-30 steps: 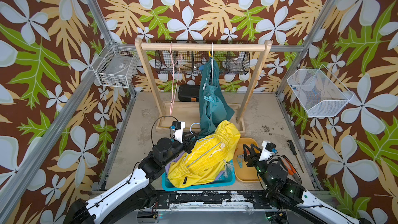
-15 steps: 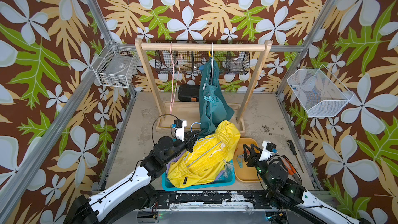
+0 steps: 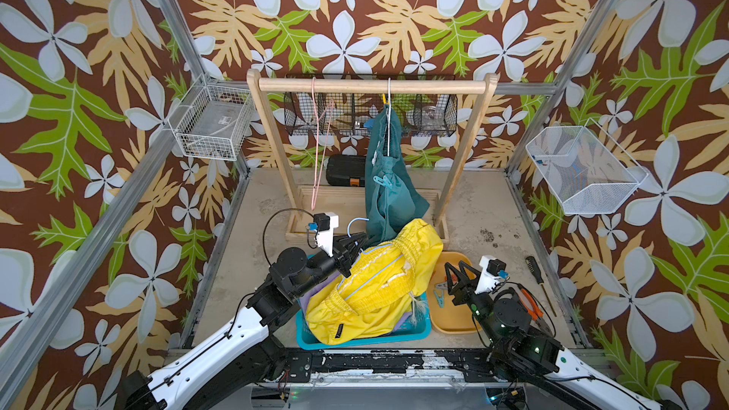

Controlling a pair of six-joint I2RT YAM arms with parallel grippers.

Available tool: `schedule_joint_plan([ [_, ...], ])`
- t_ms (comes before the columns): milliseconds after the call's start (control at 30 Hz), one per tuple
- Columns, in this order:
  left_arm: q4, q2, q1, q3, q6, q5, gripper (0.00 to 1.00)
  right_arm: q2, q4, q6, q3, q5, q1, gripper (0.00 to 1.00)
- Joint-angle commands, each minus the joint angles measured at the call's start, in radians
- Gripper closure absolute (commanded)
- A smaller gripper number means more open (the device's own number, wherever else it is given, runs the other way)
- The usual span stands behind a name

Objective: Remove the clothespins securing shorts to the hanger
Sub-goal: Pick up the hanger from the basket.

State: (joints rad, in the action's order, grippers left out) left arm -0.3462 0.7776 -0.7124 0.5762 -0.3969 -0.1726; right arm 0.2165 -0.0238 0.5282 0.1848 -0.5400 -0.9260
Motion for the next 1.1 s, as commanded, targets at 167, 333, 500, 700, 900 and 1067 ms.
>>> schedule_joint_plan([
  [167,0.105,-0.068,0.001,0.111,0.202,-0.099,1.00,0.133,-0.115,-0.142,0.122,0.092,0.000,0.33],
  [333,0.215,-0.104,0.001,0.202,0.350,-0.076,1.00,0.198,-0.152,-0.209,0.216,0.151,-0.001,0.27],
  [500,0.308,-0.113,0.001,0.303,0.475,-0.014,1.00,0.256,-0.200,-0.278,0.298,0.221,-0.003,0.24],
  [700,0.321,-0.103,0.001,0.347,0.517,-0.012,1.00,0.402,-0.242,-0.367,0.396,0.228,-0.070,0.24],
  [900,0.314,-0.107,0.001,0.336,0.484,-0.052,1.00,0.514,-0.296,-0.448,0.469,0.139,-0.161,0.24],
  [1067,0.278,-0.134,0.001,0.312,0.441,-0.085,1.00,0.593,-0.309,-0.462,0.525,0.148,-0.161,0.25],
])
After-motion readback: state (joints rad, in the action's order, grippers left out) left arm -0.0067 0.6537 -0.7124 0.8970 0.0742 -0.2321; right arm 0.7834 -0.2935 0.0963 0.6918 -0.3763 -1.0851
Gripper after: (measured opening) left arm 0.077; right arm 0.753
